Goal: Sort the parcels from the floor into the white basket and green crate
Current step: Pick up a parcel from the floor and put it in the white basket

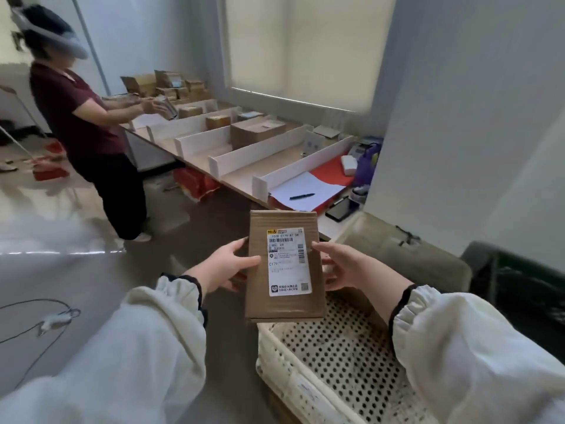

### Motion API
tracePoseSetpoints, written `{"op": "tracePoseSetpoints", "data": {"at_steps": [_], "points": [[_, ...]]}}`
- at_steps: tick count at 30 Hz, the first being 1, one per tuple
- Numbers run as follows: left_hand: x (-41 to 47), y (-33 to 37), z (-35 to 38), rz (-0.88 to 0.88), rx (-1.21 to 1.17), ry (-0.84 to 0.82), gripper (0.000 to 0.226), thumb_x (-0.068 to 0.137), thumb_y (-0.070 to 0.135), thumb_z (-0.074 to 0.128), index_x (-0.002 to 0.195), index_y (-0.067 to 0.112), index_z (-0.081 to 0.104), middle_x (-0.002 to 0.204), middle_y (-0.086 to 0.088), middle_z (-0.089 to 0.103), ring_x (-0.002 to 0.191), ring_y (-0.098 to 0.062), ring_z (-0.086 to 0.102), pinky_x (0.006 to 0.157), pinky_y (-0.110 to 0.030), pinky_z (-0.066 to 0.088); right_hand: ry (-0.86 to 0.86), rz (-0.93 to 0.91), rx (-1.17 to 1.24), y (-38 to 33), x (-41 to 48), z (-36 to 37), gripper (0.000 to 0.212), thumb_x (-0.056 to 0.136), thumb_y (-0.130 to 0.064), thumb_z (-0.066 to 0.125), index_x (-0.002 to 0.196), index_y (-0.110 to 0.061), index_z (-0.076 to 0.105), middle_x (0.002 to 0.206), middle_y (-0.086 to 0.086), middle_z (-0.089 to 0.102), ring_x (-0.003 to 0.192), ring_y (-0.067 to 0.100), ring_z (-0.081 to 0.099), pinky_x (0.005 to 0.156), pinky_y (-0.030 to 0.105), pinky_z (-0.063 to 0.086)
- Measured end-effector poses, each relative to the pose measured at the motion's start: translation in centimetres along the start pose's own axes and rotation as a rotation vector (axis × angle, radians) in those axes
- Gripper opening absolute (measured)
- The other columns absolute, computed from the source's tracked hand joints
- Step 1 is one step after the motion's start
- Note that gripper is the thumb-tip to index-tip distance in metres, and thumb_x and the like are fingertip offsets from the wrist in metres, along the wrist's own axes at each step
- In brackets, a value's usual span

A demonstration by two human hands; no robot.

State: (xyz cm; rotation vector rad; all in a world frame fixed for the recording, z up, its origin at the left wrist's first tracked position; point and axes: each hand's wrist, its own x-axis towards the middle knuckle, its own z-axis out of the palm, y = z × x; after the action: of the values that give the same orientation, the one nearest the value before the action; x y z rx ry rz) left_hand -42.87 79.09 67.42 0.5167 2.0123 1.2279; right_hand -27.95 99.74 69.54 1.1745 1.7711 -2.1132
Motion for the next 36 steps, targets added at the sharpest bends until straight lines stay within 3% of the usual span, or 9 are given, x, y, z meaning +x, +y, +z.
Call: {"op": "tracePoseSetpoints", "data": {"at_steps": [4, 10, 14, 16, 18, 20, 26, 29, 36], "points": [[4.6, 4.3, 6.1, 0.030, 0.092, -0.118, 0.068, 0.085, 0.033, 0.069, 0.143, 0.038, 0.034, 0.114, -0.002, 0.066, 0.098, -0.022, 0.066, 0.073, -0.042, 0.057, 0.140, 0.026, 0.115, 0.8, -0.2, -7.0, 0.036, 0.091, -0.040, 0.057, 0.117, -0.016, 0.054, 0.116, 0.009, 0.058, 0.099, 0.028, 0.056, 0.068, 0.041, 0.046], [10.6, 9.0, 14.6, 0.038, 0.208, -0.327, 0.070, 0.084, 0.032, 0.070, 0.143, 0.039, 0.033, 0.110, -0.002, 0.066, 0.091, -0.023, 0.069, 0.069, -0.040, 0.060, 0.306, 0.036, 0.252, 2.6, -1.4, -15.9, 0.027, 0.089, -0.037, 0.060, 0.107, -0.017, 0.057, 0.103, 0.007, 0.064, 0.090, 0.024, 0.059, 0.063, 0.039, 0.047], [13.5, 10.7, 19.7, 0.031, 0.229, -0.446, 0.074, 0.082, 0.032, 0.073, 0.144, 0.037, 0.032, 0.114, -0.002, 0.062, 0.094, -0.025, 0.065, 0.072, -0.044, 0.059, 0.420, 0.049, 0.303, 4.0, -2.0, -20.3, 0.037, 0.086, -0.038, 0.063, 0.115, -0.016, 0.056, 0.113, 0.009, 0.063, 0.101, 0.030, 0.060, 0.085, 0.050, 0.049], [14.7, 11.3, 21.8, 0.029, 0.236, -0.493, 0.074, 0.081, 0.031, 0.074, 0.144, 0.036, 0.033, 0.107, 0.000, 0.064, 0.089, -0.023, 0.067, 0.062, -0.037, 0.059, 0.477, 0.048, 0.326, 4.8, -2.2, -21.8, 0.035, 0.086, -0.038, 0.063, 0.115, -0.019, 0.056, 0.113, 0.009, 0.065, 0.102, 0.030, 0.060, 0.088, 0.052, 0.048], [15.9, 12.0, 23.5, 0.041, 0.268, -0.540, 0.074, 0.081, 0.032, 0.074, 0.143, 0.035, 0.034, 0.103, 0.000, 0.066, 0.086, -0.021, 0.068, 0.057, -0.034, 0.058, 0.517, 0.052, 0.360, 5.3, -2.3, -22.8, 0.034, 0.087, -0.039, 0.062, 0.115, -0.020, 0.057, 0.108, 0.007, 0.066, 0.097, 0.028, 0.061, 0.074, 0.046, 0.050], [17.1, 12.5, 24.8, 0.054, 0.305, -0.572, 0.075, 0.081, 0.033, 0.073, 0.144, 0.034, 0.032, 0.107, -0.004, 0.067, 0.090, -0.025, 0.068, 0.069, -0.042, 0.060, 0.541, 0.067, 0.403, 5.8, -2.3, -23.6, 0.033, 0.087, -0.039, 0.061, 0.114, -0.020, 0.058, 0.105, 0.006, 0.066, 0.094, 0.027, 0.061, 0.065, 0.041, 0.048], [19.8, 12.8, 27.0, 0.070, 0.354, -0.658, 0.080, 0.081, 0.032, 0.074, 0.146, 0.035, 0.027, 0.103, -0.001, 0.065, 0.089, -0.023, 0.067, 0.073, -0.042, 0.059, 0.634, 0.118, 0.478, 6.9, -0.6, -24.1, 0.020, 0.089, -0.040, 0.059, 0.104, -0.025, 0.058, 0.104, 0.003, 0.059, 0.091, 0.026, 0.056, 0.058, 0.040, 0.045], [21.1, 11.8, 27.7, 0.051, 0.393, -0.695, 0.078, 0.083, 0.031, 0.072, 0.146, 0.035, 0.027, 0.103, -0.001, 0.066, 0.087, -0.021, 0.068, 0.068, -0.039, 0.059, 0.672, 0.148, 0.507, 8.0, 0.9, -24.0, 0.024, 0.091, -0.040, 0.057, 0.110, -0.025, 0.053, 0.100, 0.002, 0.059, 0.087, 0.026, 0.056, 0.058, 0.040, 0.044], [24.7, 7.6, 30.3, -0.071, 0.382, -0.687, 0.077, 0.083, 0.028, 0.072, 0.146, 0.032, 0.028, 0.106, -0.004, 0.068, 0.088, -0.022, 0.069, 0.076, -0.044, 0.057, 0.666, 0.230, 0.557, 11.7, 5.7, -24.7, 0.030, 0.093, -0.038, 0.054, 0.119, -0.023, 0.049, 0.096, 0.002, 0.058, 0.084, 0.024, 0.056, 0.061, 0.040, 0.046]]}}
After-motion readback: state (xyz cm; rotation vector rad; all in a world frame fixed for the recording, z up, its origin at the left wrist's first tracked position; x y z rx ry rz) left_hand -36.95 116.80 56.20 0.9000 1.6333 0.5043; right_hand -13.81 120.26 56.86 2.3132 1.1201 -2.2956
